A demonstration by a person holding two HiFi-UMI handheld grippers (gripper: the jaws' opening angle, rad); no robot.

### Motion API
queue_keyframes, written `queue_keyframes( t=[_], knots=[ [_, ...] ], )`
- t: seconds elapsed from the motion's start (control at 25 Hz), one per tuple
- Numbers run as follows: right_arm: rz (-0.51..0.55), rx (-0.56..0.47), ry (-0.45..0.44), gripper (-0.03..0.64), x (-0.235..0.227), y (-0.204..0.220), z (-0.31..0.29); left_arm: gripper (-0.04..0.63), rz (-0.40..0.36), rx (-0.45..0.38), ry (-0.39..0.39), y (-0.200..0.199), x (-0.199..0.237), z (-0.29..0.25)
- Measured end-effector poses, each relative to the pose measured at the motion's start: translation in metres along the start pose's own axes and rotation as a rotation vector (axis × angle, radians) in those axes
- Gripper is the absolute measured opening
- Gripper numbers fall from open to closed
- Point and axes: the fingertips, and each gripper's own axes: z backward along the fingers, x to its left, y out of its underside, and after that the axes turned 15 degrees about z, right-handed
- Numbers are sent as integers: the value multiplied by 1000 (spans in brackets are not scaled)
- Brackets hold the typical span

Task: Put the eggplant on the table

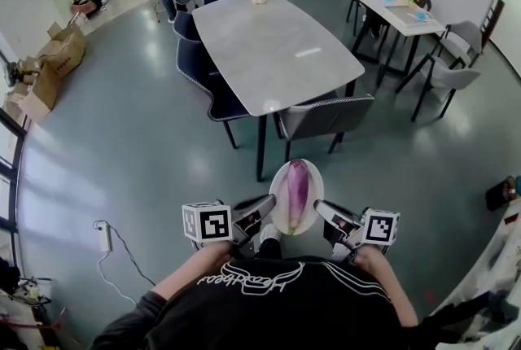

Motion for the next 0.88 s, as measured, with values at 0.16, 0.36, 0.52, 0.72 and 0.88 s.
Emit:
queue_keyframes(
  t=[0.16,0.36,0.52,0.72,0.88],
  knots=[
    [11,10,18,20,-23,-35,-34,23,12,12,3,-49,11,-17],
    [5,-11,17,20,-46,-77,-77,23,-1,26,4,-113,23,-34],
    [6,-12,27,20,-64,-103,-108,23,-4,27,12,-156,32,-43],
    [15,-7,20,20,-83,-128,-149,23,-2,16,17,-203,48,-49],
    [32,-2,14,20,-96,-145,-174,23,-6,5,21,-233,60,-54]
  ],
)
